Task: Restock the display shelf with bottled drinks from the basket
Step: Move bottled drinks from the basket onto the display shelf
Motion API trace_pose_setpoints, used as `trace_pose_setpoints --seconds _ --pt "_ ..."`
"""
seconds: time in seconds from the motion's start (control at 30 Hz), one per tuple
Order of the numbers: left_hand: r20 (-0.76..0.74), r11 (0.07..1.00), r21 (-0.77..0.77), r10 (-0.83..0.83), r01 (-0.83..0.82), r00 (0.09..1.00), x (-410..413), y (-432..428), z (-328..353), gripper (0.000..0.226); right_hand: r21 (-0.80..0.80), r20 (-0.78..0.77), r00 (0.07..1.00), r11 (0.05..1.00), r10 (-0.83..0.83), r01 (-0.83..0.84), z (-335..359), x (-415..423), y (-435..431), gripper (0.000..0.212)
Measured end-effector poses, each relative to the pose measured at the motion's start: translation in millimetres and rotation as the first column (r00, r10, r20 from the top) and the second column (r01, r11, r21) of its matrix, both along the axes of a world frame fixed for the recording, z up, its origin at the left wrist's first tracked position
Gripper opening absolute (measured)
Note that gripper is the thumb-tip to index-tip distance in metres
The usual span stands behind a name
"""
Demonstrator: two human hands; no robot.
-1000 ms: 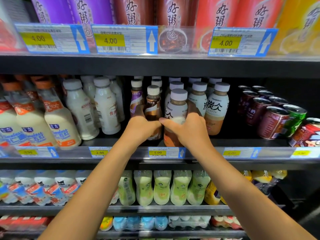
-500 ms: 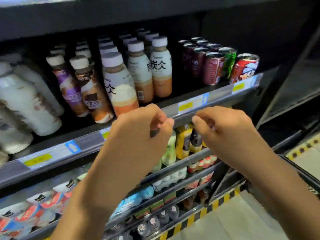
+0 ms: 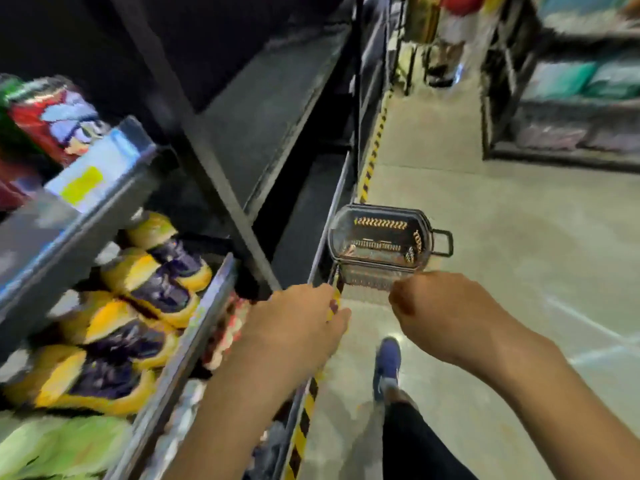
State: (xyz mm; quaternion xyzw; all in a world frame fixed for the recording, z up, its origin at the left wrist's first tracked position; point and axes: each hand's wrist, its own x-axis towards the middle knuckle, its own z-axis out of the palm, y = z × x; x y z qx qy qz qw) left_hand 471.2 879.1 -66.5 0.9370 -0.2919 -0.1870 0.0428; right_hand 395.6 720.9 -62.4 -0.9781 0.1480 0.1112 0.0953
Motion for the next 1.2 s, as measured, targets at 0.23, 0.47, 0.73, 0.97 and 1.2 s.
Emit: trace_pose_setpoints --seconds 0.23,0.47,0.73,0.97,1.2 --pt "0.048 0.954 0.179 -0.252 0.240 0.967 113.6 -151.5 -83.9 0.022 0.003 -0.202 0.964 0.984 -0.175 0.179 -81.5 97.6 -132.1 0.027" --pt "-0.038 0.938 0.211 -0.273 0.275 0.961 263.3 -320.6 -159.3 0.021 0.099 -0.316 0.926 0.964 -0.205 0.247 -154.3 257.6 -268.8 0.029" --pt "-0.206 0.907 0.280 -0.262 0.313 0.943 428.7 -457.1 -268.6 0.036 0.087 -0.292 0.915 0.945 -0.278 0.315 -256.6 390.5 -391.0 0.024" --pt "-0.325 0.947 0.304 0.005 0.099 0.946 523.5 -511.6 -520.3 0.042 0.274 -0.516 0.685 0.658 -0.515 0.702 -495.8 472.5 -442.3 0.025" --pt "-0.393 0.897 0.370 0.388 -0.243 0.834 584.1 -506.8 -819.7 0.057 0.245 -0.794 0.049 -0.245 -0.607 0.938 -761.1 516.5 -468.2 0.036"
